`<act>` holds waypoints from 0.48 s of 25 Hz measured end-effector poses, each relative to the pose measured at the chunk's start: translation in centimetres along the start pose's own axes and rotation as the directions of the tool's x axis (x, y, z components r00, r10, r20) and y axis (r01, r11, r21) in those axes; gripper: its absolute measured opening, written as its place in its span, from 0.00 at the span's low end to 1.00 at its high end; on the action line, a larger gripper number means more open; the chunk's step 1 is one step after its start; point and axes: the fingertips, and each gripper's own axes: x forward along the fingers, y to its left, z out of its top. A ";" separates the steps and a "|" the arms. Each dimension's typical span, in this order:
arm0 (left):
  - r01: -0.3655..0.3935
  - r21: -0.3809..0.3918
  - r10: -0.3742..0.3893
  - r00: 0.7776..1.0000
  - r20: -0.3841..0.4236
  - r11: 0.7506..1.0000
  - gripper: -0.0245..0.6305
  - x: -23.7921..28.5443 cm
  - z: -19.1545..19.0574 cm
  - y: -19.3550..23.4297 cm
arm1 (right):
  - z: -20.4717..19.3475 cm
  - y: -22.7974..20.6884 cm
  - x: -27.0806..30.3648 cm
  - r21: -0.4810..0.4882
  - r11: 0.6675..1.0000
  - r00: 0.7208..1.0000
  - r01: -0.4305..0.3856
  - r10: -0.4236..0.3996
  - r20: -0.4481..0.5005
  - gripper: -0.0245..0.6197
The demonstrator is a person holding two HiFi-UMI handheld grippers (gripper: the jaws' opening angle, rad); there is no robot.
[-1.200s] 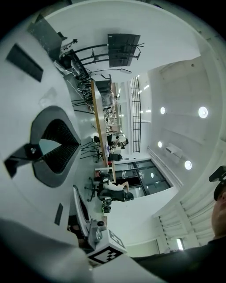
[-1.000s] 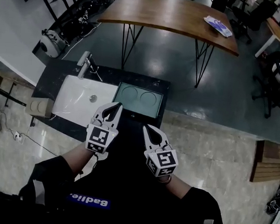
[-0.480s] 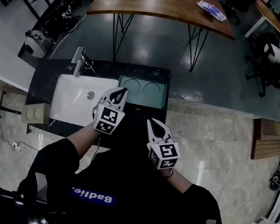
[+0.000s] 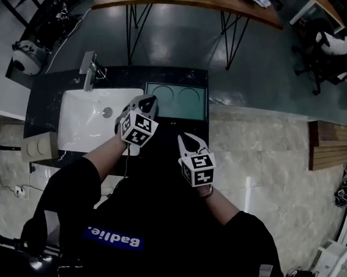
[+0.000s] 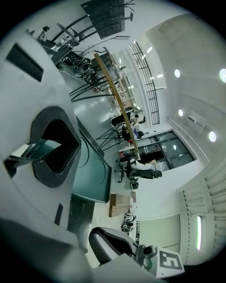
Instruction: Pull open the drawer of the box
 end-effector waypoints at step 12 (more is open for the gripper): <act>0.052 0.087 -0.048 0.998 -0.047 0.995 0.04 1.7 -2.6 0.8 | -1.4 0.4 4.3 0.024 0.993 0.991 0.119 -0.118 -0.066 0.11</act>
